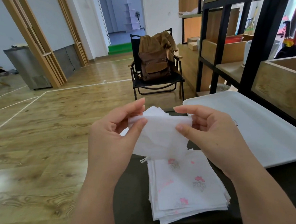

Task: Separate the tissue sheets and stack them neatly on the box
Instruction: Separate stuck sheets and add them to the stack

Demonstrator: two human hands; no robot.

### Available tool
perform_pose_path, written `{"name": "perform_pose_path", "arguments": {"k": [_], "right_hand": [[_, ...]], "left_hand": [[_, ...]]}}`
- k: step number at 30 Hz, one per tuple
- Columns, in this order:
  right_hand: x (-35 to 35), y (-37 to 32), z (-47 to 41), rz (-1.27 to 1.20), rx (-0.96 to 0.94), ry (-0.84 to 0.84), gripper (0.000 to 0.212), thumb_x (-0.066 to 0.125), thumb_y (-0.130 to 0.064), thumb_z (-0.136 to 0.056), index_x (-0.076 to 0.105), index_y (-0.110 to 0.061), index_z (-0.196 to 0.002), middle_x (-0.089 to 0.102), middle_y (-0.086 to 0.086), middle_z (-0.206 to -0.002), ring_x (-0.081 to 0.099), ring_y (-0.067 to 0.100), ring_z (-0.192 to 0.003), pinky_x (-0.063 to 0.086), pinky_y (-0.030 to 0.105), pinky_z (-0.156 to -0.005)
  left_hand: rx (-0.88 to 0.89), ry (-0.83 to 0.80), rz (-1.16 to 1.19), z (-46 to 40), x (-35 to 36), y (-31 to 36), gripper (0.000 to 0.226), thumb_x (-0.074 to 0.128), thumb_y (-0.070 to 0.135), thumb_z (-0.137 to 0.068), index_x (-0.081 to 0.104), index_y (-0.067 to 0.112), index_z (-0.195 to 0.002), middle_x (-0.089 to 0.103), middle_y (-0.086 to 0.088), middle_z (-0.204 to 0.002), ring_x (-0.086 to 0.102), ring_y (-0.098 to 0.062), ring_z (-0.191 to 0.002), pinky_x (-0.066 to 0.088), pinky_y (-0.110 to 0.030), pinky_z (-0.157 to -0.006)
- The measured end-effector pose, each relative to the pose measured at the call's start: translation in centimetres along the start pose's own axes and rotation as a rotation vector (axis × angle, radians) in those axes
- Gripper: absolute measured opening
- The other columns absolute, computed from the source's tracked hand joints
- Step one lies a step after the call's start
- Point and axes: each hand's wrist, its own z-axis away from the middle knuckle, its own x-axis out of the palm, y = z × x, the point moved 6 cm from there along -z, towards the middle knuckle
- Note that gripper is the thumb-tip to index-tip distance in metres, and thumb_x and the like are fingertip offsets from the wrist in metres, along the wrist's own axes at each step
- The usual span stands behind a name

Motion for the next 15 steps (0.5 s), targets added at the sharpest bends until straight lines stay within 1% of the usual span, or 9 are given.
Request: {"name": "perform_pose_path", "arguments": {"k": [2,4,6,8,10,12,13,15], "right_hand": [[-0.1,-0.1,-0.1,0.064,-0.024,0.039,0.029,0.073,-0.018,-0.081,0.070,-0.045,-0.090,0.071,-0.014,-0.083,0.066,0.008,-0.079,0.056,0.017,-0.066],[-0.2,-0.3,-0.1,0.172,-0.043,0.070,0.026,0.074,-0.023,-0.080,0.069,-0.049,-0.082,0.069,-0.015,-0.075,0.063,0.005,-0.072,0.053,0.013,-0.060],[-0.3,-0.2,-0.1,0.236,-0.051,0.093,0.019,0.074,-0.027,-0.080,0.071,-0.045,-0.080,0.068,-0.016,-0.071,0.062,0.005,-0.068,0.050,0.014,-0.058],[-0.3,-0.1,-0.1,0.276,-0.064,0.115,0.013,0.074,-0.028,-0.079,0.072,-0.040,-0.077,0.066,-0.020,-0.072,0.060,0.001,-0.068,0.046,0.010,-0.058],[-0.4,-0.1,-0.2,0.329,-0.072,0.130,0.010,0.074,-0.032,-0.078,0.070,-0.039,-0.073,0.064,-0.024,-0.076,0.058,-0.001,-0.075,0.042,0.008,-0.060],[-0.6,-0.1,-0.2,0.357,-0.079,0.146,0.008,0.072,-0.036,-0.078,0.067,-0.039,-0.072,0.063,-0.020,-0.078,0.056,-0.001,-0.085,0.042,0.010,-0.062],[-0.8,-0.2,-0.2,0.356,-0.085,0.156,0.007,0.071,-0.038,-0.078,0.066,-0.039,-0.073,0.063,-0.019,-0.081,0.055,0.000,-0.088,0.043,0.011,-0.062],[-1.1,-0.5,-0.2,0.348,-0.096,0.166,0.005,0.068,-0.042,-0.077,0.065,-0.040,-0.075,0.063,-0.018,-0.086,0.055,0.000,-0.091,0.047,0.011,-0.062]], "left_hand": [[0.027,0.006,-0.072,0.0,-0.1,0.4,0.046,0.076,0.005,-0.080,0.073,0.039,-0.110,0.074,0.019,-0.102,0.070,-0.006,-0.100,0.053,-0.017,-0.087],[0.026,0.006,-0.144,0.1,-0.1,0.3,0.046,0.079,0.007,-0.079,0.072,0.042,-0.108,0.073,0.020,-0.099,0.070,-0.007,-0.097,0.052,-0.015,-0.085],[0.006,-0.015,-0.231,0.1,0.0,0.0,0.042,0.082,0.011,-0.077,0.073,0.043,-0.104,0.072,0.024,-0.095,0.069,-0.003,-0.093,0.050,-0.011,-0.082],[0.002,-0.047,-0.329,0.2,0.1,-0.2,0.036,0.082,0.015,-0.076,0.074,0.042,-0.098,0.070,0.027,-0.093,0.067,0.001,-0.090,0.047,-0.006,-0.080],[0.005,-0.071,-0.386,0.2,0.2,-0.2,0.029,0.082,0.019,-0.076,0.074,0.042,-0.092,0.068,0.027,-0.093,0.065,0.002,-0.089,0.043,-0.004,-0.077],[0.000,-0.078,-0.429,0.1,0.2,-0.2,0.022,0.082,0.023,-0.077,0.073,0.043,-0.084,0.066,0.026,-0.092,0.062,-0.001,-0.087,0.040,-0.003,-0.073],[0.000,-0.073,-0.451,0.0,0.2,-0.2,0.020,0.081,0.025,-0.078,0.072,0.043,-0.081,0.064,0.026,-0.092,0.060,-0.002,-0.087,0.039,-0.003,-0.072],[0.012,-0.051,-0.487,0.0,0.2,0.1,0.019,0.079,0.027,-0.079,0.070,0.043,-0.077,0.062,0.028,-0.092,0.055,0.000,-0.087,0.037,-0.003,-0.070]]}}
